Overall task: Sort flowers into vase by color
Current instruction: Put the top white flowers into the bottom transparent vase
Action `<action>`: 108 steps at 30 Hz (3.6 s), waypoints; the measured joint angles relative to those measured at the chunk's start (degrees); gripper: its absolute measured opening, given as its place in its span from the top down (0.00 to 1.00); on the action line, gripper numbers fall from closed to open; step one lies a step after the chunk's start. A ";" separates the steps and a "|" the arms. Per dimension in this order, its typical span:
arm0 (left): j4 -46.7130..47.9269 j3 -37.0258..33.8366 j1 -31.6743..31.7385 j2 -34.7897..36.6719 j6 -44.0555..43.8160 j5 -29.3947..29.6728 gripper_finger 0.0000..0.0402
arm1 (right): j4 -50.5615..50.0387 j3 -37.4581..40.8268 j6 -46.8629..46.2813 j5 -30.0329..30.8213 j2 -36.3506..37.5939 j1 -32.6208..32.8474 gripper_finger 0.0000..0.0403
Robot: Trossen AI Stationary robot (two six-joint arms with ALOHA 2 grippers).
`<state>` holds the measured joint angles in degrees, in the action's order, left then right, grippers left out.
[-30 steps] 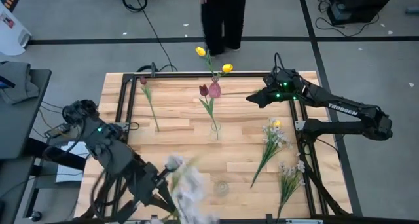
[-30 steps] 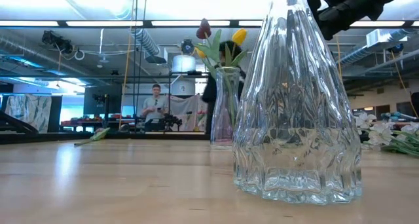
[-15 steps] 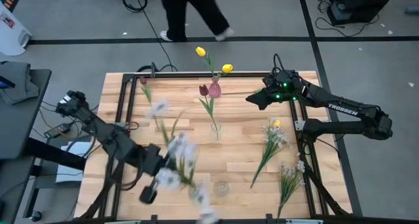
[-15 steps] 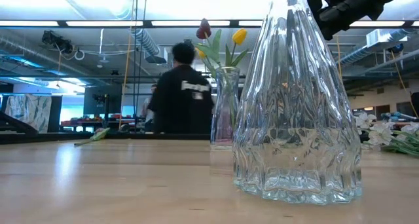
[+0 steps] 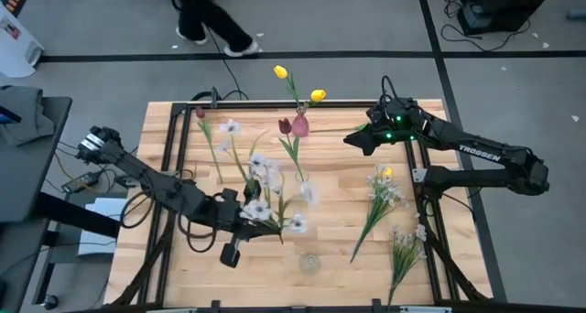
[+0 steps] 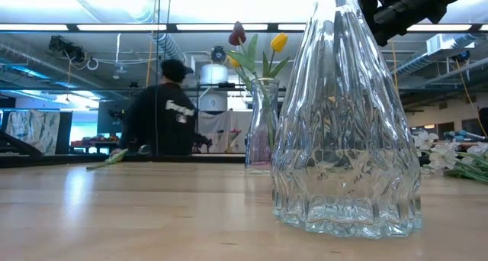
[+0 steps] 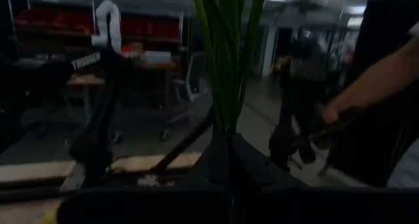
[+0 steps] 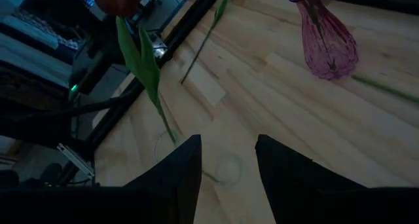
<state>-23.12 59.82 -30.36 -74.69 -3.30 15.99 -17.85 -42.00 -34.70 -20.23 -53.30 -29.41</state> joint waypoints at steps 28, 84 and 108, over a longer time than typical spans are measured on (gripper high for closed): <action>-33.11 -10.41 3.83 -16.35 -1.71 -5.16 0.99 | 0.16 0.00 1.28 6.87 0.02 0.90 0.61; -12.92 1.92 6.70 -27.04 -6.41 -13.73 0.99 | 0.16 -0.02 5.34 5.14 0.02 0.90 0.61; -10.27 1.87 6.68 -27.00 -5.96 -11.34 0.99 | 0.17 -0.02 6.43 5.14 0.02 0.90 0.61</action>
<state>-33.39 61.69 -23.68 -101.69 -9.27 4.66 -17.68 -42.02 -28.27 -15.09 -53.28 -28.51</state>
